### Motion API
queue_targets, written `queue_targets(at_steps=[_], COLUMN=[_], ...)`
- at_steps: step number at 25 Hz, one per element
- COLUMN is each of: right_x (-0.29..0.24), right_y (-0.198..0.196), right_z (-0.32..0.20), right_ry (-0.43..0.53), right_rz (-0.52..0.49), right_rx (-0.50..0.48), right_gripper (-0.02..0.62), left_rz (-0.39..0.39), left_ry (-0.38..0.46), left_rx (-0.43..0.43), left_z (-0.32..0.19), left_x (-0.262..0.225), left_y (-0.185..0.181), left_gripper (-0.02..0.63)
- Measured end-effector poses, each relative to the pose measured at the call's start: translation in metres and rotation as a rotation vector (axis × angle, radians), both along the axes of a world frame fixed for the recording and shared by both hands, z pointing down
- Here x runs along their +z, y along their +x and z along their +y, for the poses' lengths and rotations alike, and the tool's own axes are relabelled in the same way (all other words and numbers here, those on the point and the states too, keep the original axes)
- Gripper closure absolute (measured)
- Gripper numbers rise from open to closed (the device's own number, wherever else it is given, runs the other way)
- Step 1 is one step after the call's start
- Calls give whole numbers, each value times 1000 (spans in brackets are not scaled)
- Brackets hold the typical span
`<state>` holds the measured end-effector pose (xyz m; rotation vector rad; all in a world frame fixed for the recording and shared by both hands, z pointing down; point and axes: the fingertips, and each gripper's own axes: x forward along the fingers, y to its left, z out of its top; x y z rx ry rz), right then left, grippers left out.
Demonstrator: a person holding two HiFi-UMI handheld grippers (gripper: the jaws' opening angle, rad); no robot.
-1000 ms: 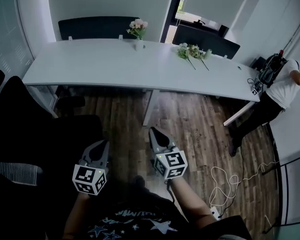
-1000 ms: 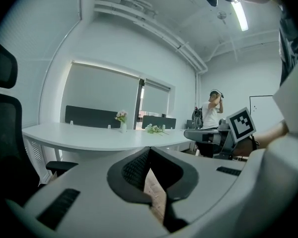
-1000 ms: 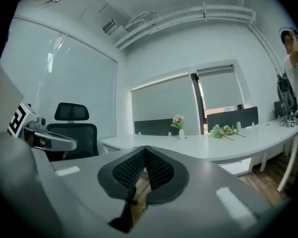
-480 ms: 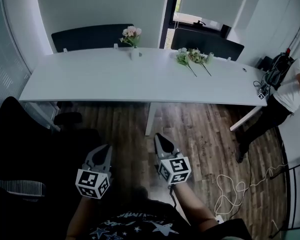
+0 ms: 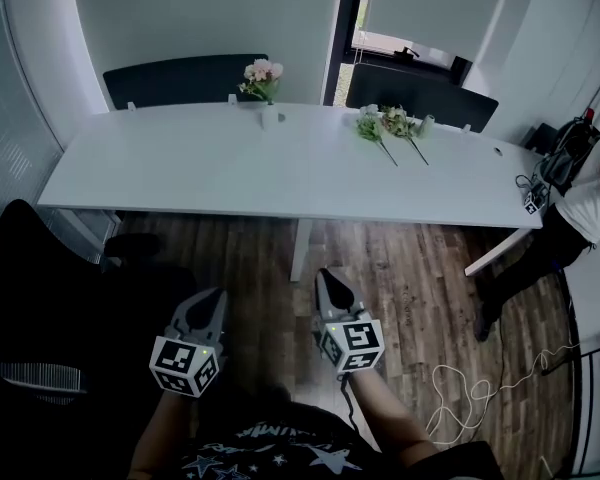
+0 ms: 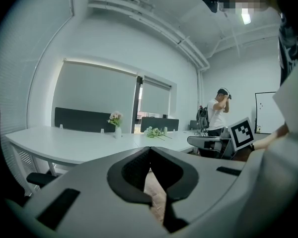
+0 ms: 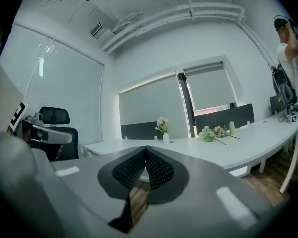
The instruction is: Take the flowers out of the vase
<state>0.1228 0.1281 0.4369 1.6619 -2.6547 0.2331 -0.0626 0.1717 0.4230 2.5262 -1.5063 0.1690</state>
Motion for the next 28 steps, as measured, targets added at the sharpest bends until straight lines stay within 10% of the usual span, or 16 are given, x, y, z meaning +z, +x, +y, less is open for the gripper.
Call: queue_targets(at_steps=[13, 28], right_x=[10, 16], right_y=[-9, -38], right_z=[-25, -169], right_ry=[-34, -79], right_rz=[29, 38], right_rx=[-22, 8], right_gripper=[594, 594], left_rz=[3, 36], left_ry=[4, -12], left_rx=[18, 5], left_z=[-46, -193], left_x=[4, 15], left_y=[3, -51], left_gripper=[597, 597])
